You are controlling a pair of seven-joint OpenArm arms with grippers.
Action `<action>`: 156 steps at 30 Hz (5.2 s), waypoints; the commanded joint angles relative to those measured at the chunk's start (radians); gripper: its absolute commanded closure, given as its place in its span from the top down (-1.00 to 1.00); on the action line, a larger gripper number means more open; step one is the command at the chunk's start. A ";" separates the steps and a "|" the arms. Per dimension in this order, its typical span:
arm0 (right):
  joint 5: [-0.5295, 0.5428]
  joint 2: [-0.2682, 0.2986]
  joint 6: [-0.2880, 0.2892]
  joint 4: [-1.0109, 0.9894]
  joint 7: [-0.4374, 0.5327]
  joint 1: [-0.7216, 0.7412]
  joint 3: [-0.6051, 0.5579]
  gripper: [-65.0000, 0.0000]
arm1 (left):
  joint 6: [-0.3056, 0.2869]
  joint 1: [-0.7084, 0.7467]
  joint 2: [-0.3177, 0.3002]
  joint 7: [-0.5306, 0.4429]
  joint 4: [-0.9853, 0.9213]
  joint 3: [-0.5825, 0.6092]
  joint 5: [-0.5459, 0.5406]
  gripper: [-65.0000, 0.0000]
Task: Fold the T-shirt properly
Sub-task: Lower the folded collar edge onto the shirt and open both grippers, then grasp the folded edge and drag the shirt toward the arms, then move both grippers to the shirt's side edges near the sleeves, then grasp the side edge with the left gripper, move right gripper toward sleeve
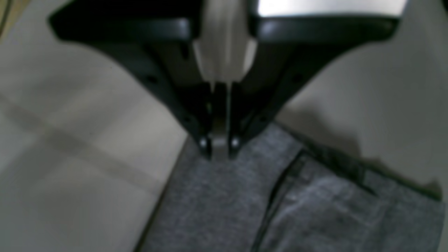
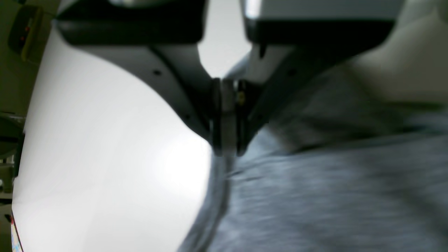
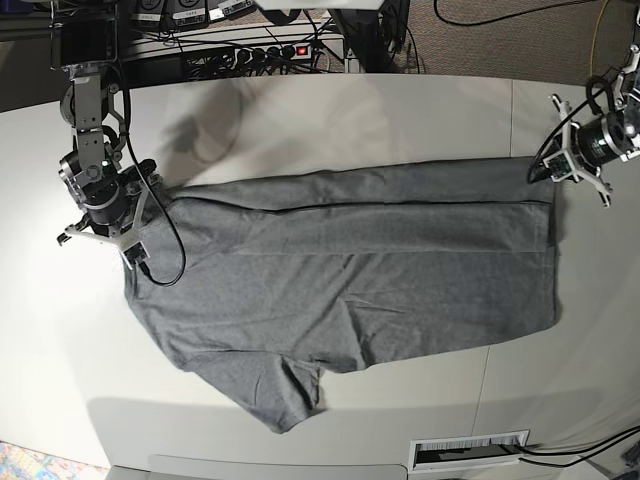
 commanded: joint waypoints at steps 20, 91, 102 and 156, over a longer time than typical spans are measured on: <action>0.280 0.011 -0.006 0.014 0.017 0.018 0.007 -1.00 | 0.008 -0.005 -0.003 0.059 0.181 -0.012 -0.122 -1.00; 0.351 0.114 -0.009 0.271 -0.154 -0.319 0.224 -1.00 | -0.071 0.236 -0.207 0.236 0.485 -0.136 -0.184 -1.00; 0.347 0.043 -0.008 0.269 -0.126 -0.140 0.224 -1.00 | 0.112 -0.018 -0.125 0.164 0.198 -0.173 -0.402 -1.00; 0.351 0.050 -0.005 0.092 -0.029 0.052 0.223 -0.41 | -0.048 -0.599 0.314 0.213 -0.571 -0.171 -0.402 -0.27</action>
